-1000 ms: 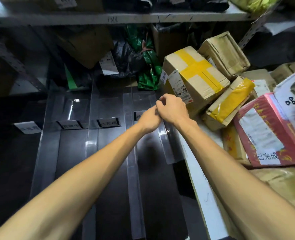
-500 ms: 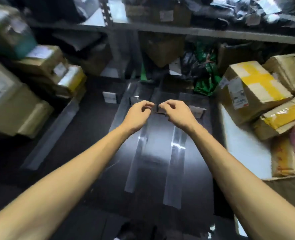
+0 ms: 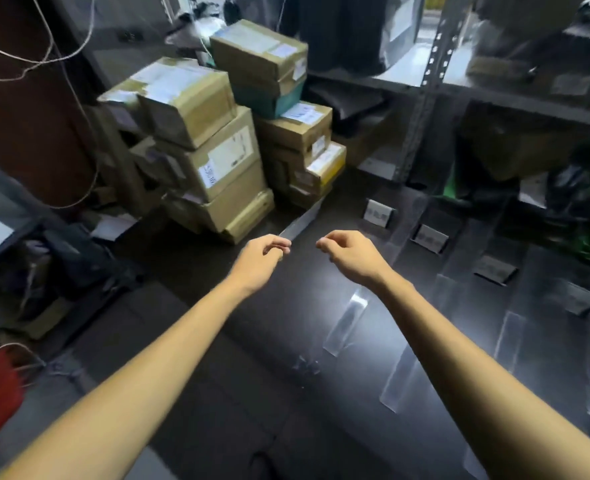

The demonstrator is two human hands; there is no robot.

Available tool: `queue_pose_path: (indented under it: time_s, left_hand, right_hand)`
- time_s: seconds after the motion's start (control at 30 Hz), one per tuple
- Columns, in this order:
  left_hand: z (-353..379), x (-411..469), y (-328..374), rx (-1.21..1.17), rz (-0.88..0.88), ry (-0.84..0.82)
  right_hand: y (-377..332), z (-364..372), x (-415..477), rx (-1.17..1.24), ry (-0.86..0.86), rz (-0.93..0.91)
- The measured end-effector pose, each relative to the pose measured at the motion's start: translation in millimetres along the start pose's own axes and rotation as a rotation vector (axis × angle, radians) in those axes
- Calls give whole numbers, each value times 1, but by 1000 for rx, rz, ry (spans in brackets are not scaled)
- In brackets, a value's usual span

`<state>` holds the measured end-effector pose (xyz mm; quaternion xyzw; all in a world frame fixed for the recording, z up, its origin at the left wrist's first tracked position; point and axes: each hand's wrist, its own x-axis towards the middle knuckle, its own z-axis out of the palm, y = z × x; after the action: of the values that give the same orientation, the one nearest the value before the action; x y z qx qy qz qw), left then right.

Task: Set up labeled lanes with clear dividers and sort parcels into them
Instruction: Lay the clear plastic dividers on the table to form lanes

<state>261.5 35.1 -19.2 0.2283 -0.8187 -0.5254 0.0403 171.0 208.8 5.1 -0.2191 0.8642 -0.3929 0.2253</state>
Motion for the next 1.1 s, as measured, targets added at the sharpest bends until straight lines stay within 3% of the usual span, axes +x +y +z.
queue_pose_path:
  time_s: [0.3,0.4,0.57,0.93,1.1]
  left_hand:
    - [-58,58,-77,-39,-109,-50]
    - [-57,89,-98,-13,-146,-77]
    - [-55,152,-123,16,-169,-132]
    - [-41,222,-146,80,-215,-297]
    - [-40,226,-133,212,-130,-430]
  right_hand:
    - [-32,91,85,-143,-57,255]
    - [-26,109,122,-154,-1,352]
    - [-6,136,184,-24,59,551]
    - [7,158,222,-38,103,593]
    - [-6,146,208,-82,136,567]
